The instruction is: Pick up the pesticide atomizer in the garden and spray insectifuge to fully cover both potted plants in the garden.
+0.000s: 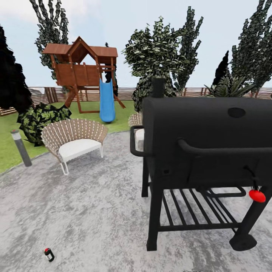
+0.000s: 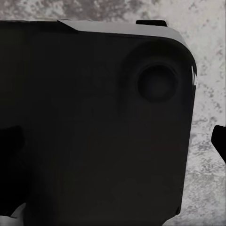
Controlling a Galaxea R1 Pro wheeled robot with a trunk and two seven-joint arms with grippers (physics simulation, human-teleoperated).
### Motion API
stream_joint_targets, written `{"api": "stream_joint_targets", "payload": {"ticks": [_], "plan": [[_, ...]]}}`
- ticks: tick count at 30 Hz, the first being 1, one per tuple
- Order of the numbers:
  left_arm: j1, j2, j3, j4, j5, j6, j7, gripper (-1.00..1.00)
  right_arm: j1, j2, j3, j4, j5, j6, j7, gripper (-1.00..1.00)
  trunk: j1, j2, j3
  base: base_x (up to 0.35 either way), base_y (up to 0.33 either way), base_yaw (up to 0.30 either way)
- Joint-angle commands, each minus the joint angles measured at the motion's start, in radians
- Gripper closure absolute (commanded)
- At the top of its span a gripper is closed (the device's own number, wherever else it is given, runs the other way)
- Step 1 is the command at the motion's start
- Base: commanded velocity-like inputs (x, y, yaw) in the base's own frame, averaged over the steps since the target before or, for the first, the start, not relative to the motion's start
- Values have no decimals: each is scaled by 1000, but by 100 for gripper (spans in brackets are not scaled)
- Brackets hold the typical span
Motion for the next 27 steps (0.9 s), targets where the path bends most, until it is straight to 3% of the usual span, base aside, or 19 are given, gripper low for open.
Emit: {"api": "stream_joint_targets", "payload": {"ticks": [1,11,23,27], "plan": [[0,1,0,-1,1,0,0,-100,0,0,0,0,0,0,0,-100,-1,-1,-1,-270,216,264],[-2,14,1,-1,1,0,0,-100,0,0,0,0,0,0,0,-100,-1,-1,-1,-132,226,264],[-3,13,0,-2,0,-21,0,-100,0,0,0,-2,0,-1,-2,-100,-1,-1,-1,-2,19,264],[-11,46,1,-5,1,-82,1,-100,0,-6,1,-76,3,-2,-4,-100,-1,-1,-1,0,0,264]]}}
